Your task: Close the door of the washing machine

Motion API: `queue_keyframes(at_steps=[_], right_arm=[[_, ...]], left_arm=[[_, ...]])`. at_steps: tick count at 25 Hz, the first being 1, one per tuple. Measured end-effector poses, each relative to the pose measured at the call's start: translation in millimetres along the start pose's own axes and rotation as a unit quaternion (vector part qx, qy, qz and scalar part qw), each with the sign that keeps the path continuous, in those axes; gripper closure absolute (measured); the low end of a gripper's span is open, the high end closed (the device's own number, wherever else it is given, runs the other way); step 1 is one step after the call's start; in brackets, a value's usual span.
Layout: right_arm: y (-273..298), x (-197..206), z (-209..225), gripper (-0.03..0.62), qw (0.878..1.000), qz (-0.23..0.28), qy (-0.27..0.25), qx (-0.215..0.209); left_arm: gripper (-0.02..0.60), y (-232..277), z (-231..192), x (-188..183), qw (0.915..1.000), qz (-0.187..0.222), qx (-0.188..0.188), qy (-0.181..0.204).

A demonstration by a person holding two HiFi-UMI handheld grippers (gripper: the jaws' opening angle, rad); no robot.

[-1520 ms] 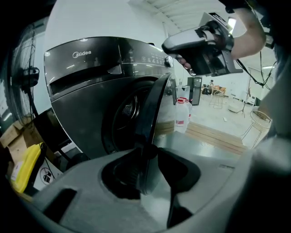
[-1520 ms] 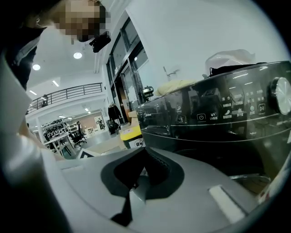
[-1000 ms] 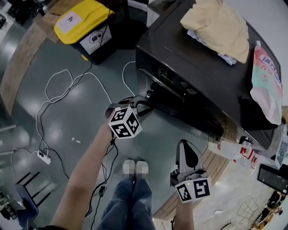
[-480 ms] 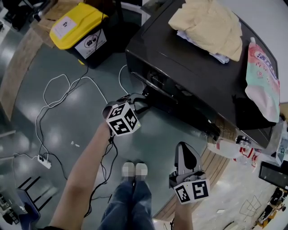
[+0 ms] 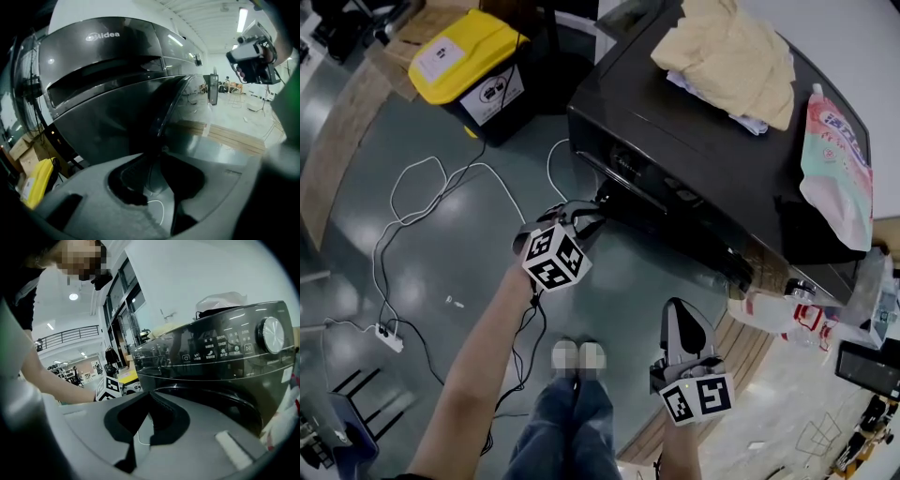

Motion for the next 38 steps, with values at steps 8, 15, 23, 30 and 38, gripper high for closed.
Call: queue_keyframes(at_steps=[8, 15, 23, 30, 38], right_arm=[[-14.9, -36.9, -10.7, 0.582, 1.0, 0.031, -0.005, 0.0], [-42.2, -97.6, -22.6, 0.582, 0.997, 0.074, -0.022, 0.008], [-83.5, -178.7, -35.6, 0.582, 0.989, 0.143, -0.039, 0.027], [-124.4, -248.3, -56.7, 0.582, 0.976, 0.206, -0.064, 0.029], [-174.9, -306.7, -82.7, 0.582, 0.958, 0.271, -0.086, 0.029]], left_arm=[[0.551, -70.4, 2.5, -16.0, 0.9882, 0.065, -0.049, -0.13], [0.574, -153.6, -8.2, -86.8, 0.9706, 0.138, -0.123, -0.155], [0.574, -243.4, -32.2, -178.3, 0.9507, 0.206, -0.175, -0.152], [0.574, -329.5, -35.6, -247.5, 0.9251, 0.272, -0.219, -0.15], [0.574, -414.5, -27.2, -293.4, 0.8981, 0.31, -0.268, -0.16]])
Point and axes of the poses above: the fingertips, and each gripper's own axes: y forward along the fingers, z to its right, x out of its underside, the point moved 2 cm from there along -y, backward along the fingers, and after that the axes turned 3 degrees about -x, right-handed, at the moved point
